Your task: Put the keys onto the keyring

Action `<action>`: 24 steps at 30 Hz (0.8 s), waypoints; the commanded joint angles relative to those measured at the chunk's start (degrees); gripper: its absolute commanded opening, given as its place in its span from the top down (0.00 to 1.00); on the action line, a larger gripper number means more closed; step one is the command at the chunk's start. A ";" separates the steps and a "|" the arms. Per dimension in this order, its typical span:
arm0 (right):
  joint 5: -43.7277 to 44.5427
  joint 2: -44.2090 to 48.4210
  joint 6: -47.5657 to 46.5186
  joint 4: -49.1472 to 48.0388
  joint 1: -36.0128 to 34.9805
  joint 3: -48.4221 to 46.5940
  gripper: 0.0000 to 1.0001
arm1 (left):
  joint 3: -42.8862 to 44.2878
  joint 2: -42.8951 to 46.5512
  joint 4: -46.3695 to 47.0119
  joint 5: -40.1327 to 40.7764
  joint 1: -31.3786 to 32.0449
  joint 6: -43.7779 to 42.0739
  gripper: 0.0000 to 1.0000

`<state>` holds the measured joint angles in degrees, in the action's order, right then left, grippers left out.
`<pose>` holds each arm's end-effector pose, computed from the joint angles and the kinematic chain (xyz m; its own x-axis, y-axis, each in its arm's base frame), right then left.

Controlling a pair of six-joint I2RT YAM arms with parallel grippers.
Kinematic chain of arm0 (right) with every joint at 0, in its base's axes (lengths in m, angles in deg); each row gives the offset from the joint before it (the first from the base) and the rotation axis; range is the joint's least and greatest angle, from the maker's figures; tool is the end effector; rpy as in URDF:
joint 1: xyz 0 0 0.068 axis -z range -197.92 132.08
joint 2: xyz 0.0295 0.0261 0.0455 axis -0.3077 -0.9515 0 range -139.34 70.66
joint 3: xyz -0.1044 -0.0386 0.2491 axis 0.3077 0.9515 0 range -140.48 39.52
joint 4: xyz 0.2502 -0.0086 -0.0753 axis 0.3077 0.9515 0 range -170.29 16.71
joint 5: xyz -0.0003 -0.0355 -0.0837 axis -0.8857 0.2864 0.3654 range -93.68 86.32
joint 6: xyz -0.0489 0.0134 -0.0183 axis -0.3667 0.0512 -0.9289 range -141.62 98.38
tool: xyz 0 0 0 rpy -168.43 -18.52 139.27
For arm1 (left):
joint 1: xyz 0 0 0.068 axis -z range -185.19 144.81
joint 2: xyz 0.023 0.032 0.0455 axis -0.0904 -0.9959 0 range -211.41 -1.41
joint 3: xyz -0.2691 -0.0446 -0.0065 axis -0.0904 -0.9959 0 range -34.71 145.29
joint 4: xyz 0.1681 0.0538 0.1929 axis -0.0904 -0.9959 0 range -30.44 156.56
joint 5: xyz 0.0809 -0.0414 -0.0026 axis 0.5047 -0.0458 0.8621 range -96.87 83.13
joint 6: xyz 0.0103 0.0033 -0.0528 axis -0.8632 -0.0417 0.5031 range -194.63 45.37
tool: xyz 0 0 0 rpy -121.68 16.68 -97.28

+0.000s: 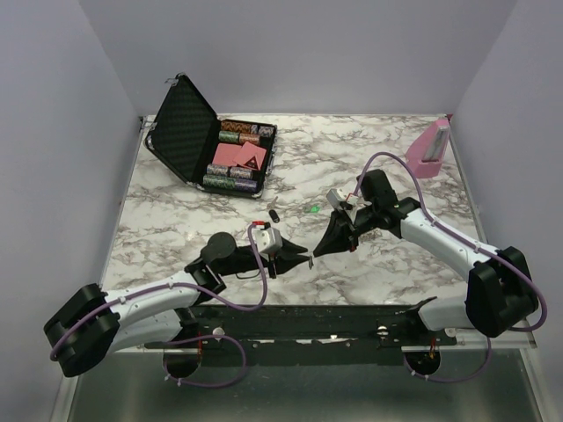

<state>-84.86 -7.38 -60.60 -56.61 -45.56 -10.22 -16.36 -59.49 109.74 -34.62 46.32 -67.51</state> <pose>0.2126 0.1511 0.2459 -0.1586 -0.1918 -0.9685 -0.9135 -0.3438 0.2177 0.1193 -0.1766 0.2335 -0.0845 -0.0698 -0.9940 0.9790 0.1797 -0.0959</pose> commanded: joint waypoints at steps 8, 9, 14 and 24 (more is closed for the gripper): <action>-1.34 0.17 -0.39 0.84 0.22 -0.89 0.99 | 2.57 -2.64 0.51 -3.10 0.70 1.15 0.75; -1.43 0.17 -0.31 0.84 0.22 -0.89 0.99 | 2.74 -2.82 0.24 -3.10 0.70 1.15 0.76; -1.52 0.17 0.05 0.66 0.22 -0.80 0.99 | 3.27 -3.09 -0.46 -3.10 0.70 1.24 0.99; -1.60 0.43 0.22 0.58 0.39 -0.98 0.99 | 2.04 -1.42 -2.57 -1.70 0.70 1.32 0.78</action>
<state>-85.02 -7.38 -60.42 -56.52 -45.30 -10.22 -13.74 -62.29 107.34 -36.04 46.69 -66.22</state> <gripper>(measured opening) 0.008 0.201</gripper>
